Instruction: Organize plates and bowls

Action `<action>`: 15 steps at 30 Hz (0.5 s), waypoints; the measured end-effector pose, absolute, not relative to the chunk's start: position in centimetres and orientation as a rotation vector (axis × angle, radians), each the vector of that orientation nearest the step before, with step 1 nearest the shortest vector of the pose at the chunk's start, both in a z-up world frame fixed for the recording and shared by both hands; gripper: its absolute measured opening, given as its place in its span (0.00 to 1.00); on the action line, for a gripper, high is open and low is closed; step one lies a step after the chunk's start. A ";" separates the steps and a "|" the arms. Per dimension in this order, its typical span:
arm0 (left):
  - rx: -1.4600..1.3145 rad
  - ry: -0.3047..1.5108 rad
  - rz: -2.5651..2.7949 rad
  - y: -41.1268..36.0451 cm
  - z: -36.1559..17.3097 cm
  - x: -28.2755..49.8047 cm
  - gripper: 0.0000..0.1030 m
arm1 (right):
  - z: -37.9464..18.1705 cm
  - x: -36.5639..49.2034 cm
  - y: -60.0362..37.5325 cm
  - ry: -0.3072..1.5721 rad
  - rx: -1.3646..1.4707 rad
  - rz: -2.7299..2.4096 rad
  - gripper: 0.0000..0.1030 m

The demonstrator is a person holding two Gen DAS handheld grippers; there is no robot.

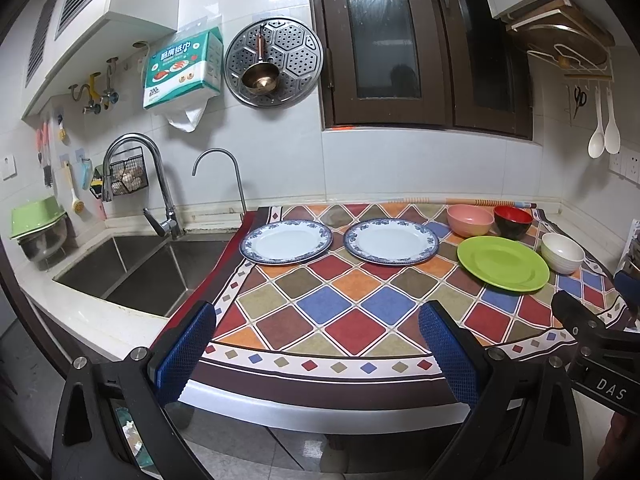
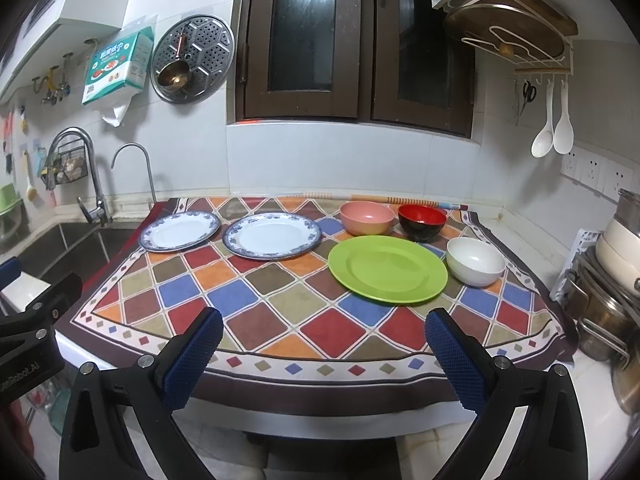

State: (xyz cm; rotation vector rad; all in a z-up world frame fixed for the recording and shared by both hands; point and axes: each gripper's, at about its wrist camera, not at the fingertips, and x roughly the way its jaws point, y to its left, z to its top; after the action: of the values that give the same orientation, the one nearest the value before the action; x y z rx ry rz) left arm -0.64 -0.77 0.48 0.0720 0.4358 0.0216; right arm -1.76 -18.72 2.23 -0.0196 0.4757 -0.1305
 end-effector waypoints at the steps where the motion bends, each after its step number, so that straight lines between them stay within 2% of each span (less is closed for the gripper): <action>1: 0.072 0.436 0.022 -0.8 0.5 -0.7 1.00 | 2.2 -1.8 -18.7 0.474 -0.020 -0.131 0.99; 15: 0.073 0.437 0.021 -0.7 0.6 -0.6 1.00 | 2.1 -1.9 -19.4 0.477 -0.016 -0.130 0.99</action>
State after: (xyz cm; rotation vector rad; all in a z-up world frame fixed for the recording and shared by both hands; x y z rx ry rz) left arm -0.63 -0.66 0.56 0.0729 0.4375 0.0208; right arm -1.86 -19.44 2.09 -0.0158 0.4773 -0.1300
